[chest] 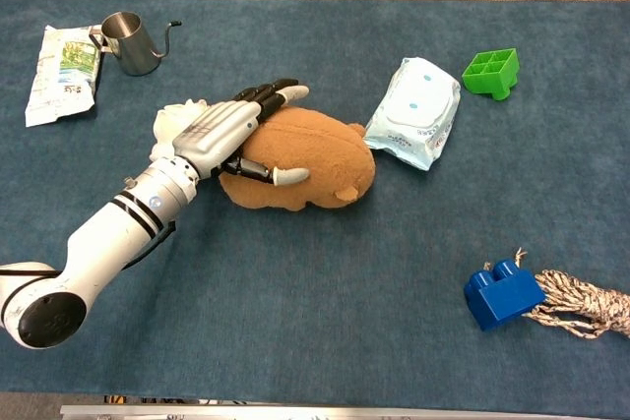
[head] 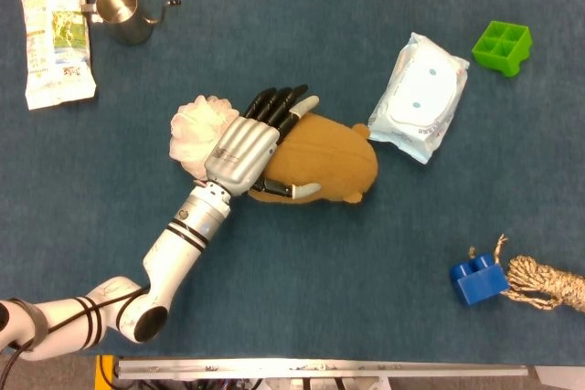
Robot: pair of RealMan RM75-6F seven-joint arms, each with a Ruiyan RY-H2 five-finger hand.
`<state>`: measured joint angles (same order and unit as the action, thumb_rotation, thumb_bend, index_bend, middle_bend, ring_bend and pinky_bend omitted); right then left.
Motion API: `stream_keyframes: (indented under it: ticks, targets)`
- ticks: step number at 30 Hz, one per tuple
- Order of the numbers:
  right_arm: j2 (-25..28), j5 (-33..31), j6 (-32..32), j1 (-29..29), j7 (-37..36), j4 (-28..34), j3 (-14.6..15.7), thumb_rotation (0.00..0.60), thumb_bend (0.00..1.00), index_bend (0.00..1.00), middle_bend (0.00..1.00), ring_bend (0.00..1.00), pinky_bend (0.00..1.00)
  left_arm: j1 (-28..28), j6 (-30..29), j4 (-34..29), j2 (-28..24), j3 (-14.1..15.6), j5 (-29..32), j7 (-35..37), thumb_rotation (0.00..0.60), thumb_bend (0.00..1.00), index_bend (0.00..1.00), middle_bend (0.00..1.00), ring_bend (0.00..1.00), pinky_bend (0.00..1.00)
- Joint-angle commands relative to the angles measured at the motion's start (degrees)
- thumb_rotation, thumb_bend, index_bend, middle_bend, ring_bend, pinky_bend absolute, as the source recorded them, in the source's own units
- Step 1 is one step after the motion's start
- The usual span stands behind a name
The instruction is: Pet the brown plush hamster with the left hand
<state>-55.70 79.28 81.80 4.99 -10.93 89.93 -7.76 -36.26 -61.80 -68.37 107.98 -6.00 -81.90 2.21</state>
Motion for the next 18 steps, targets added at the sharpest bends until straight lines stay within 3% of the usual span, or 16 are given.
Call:
stream_keyframes:
  ticks: [1, 8, 18]
  targets:
    - [0.0, 0.0, 0.0, 0.1, 0.0, 0.0, 0.0, 0.6, 0.09, 0.25, 0.35, 0.18, 0.17, 0.0, 0.0, 1.9, 0.6, -0.2, 0.3, 0.0, 0.365, 0.02, 0.0, 0.02, 0.02, 0.0]
    - [0.1, 0.0, 0.0, 0.0, 0.0, 0.0, -0.1, 0.6, 0.09, 0.25, 0.35, 0.18, 0.17, 0.0, -0.1, 3.4, 0.3, -1.3, 1.0, 1.0, 0.358, 0.02, 0.0, 0.02, 0.02, 0.0]
    - [-0.2, 0.4, 0.0, 0.3, -0.2, 0.0, -0.2, 0.6, 0.09, 0.25, 0.35, 0.18, 0.17, 0.8, -0.7, -0.1, -3.5, -2.9, 2.4, 2.5, 0.287, 0.02, 0.0, 0.02, 0.02, 0.0]
